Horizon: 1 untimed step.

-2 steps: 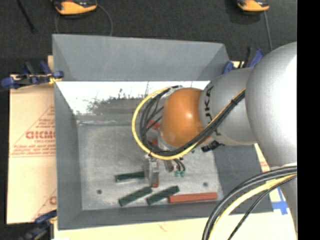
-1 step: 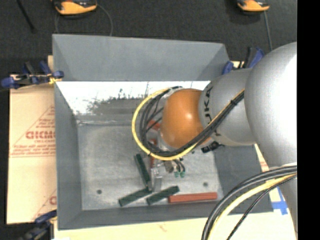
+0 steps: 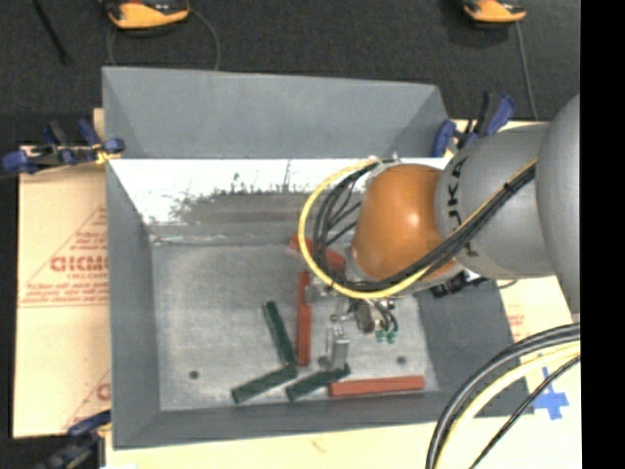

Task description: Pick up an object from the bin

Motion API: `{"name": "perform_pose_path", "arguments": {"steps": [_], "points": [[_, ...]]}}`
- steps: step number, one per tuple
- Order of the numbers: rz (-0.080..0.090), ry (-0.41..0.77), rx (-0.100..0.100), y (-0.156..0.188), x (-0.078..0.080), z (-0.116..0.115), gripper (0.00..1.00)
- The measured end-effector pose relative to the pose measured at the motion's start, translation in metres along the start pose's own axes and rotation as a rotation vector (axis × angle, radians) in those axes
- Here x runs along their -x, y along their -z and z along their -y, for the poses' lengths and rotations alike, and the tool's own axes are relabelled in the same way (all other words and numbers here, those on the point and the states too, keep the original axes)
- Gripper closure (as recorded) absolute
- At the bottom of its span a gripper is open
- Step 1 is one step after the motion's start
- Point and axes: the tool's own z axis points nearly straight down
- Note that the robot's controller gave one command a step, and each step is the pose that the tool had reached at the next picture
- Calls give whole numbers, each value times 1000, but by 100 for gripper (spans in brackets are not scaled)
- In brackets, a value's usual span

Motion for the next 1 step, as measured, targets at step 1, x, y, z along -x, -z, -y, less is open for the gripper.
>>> {"name": "perform_pose_path", "arguments": {"steps": [1], "points": [[-6,-762,-1,-31,-53,-19,0]]}}
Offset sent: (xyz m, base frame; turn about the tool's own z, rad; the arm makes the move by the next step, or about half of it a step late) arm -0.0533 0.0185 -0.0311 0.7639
